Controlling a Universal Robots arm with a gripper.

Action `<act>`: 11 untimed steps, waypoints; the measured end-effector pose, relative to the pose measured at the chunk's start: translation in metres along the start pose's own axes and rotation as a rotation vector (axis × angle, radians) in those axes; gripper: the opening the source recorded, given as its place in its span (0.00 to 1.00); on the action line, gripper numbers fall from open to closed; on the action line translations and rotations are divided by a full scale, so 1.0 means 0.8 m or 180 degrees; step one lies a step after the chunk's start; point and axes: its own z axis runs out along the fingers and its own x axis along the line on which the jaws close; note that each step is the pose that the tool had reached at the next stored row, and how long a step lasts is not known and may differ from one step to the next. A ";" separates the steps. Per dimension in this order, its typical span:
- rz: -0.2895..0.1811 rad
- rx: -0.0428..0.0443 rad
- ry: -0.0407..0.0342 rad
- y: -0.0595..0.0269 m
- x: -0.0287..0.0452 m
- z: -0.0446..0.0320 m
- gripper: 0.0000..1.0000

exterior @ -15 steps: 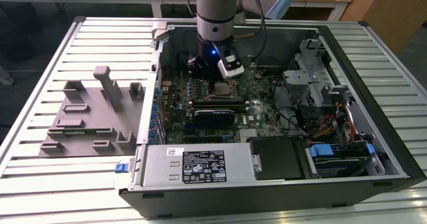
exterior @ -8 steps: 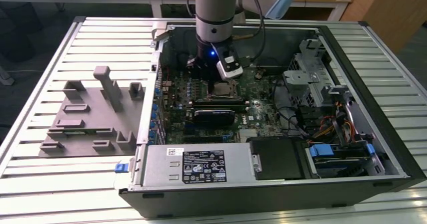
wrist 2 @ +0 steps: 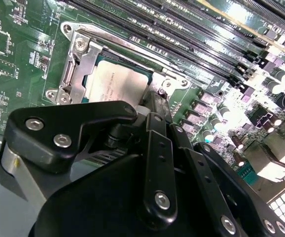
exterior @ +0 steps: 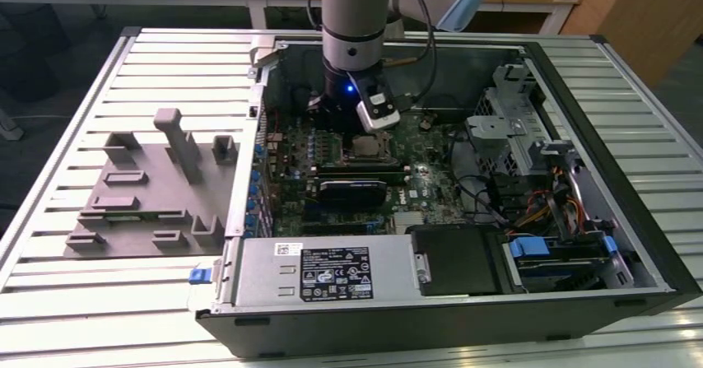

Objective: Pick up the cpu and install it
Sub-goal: 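Close the cpu cover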

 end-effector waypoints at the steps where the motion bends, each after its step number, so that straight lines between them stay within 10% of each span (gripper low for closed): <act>1: 0.0000 0.0000 0.0000 0.000 0.0000 0.0003 0.11; 11: -0.0001 -0.0001 0.0001 0.000 -0.0037 0.0005 0.11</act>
